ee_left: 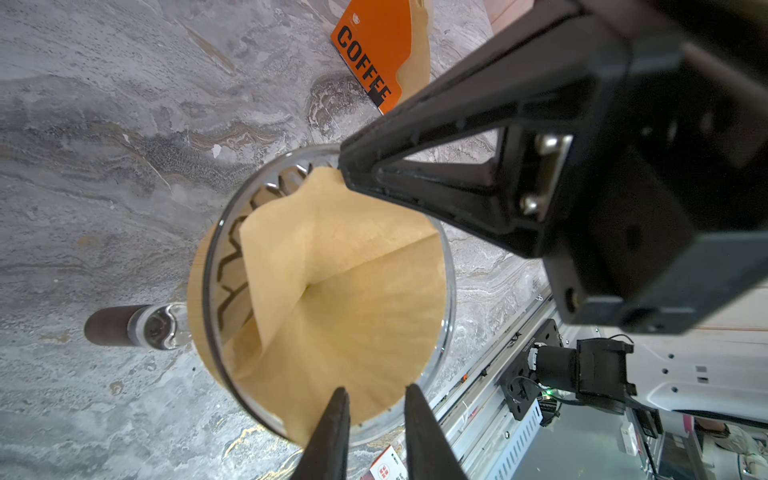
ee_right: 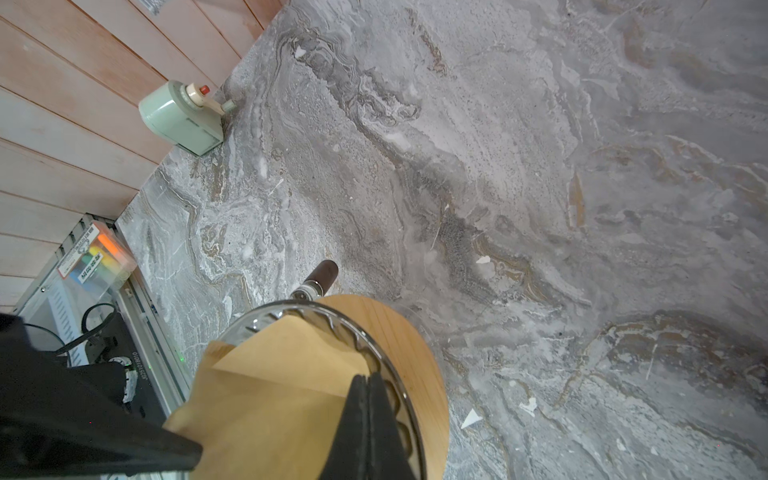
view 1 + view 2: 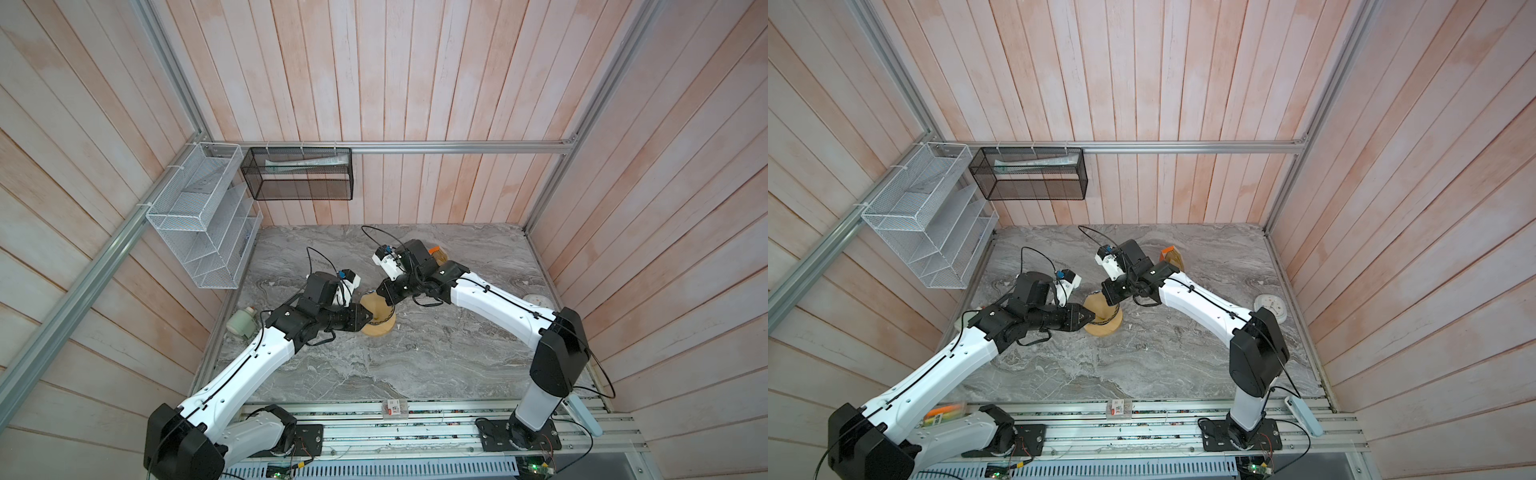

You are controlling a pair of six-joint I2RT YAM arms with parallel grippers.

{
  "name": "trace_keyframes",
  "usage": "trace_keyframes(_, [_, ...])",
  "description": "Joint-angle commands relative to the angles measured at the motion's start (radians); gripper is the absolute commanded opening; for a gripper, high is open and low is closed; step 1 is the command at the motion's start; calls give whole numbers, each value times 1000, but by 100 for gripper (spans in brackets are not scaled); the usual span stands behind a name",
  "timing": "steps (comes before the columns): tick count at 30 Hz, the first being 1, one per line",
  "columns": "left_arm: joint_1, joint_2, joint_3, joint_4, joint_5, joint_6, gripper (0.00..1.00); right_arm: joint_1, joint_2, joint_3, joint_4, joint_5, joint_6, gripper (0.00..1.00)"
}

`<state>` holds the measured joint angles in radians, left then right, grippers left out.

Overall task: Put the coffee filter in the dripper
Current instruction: 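Press the filter down into the dripper cone with the right gripper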

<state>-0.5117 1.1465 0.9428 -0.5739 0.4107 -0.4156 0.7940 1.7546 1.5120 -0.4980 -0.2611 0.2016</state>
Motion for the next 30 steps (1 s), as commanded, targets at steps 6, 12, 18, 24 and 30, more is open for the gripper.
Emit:
trace_keyframes(6, [-4, 11, -24, 17, -16, -8, 27, -3, 6, -36, 18, -12, 1, 0])
trace_keyframes(12, [-4, 9, -24, 17, -18, -8, 27, -3, 3, -27, 15, -14, 2, 0])
trace_keyframes(18, [-4, -4, 6, 12, -21, -8, 27, -3, -13, -14, 12, -17, 7, 0])
trace_keyframes(24, [-4, -13, 41, 0, -29, -2, 27, -3, -27, -8, 9, -12, 12, 0])
trace_keyframes(30, [-4, -27, 58, 1, -31, -5, 27, -3, -39, -1, 5, -4, 13, 0])
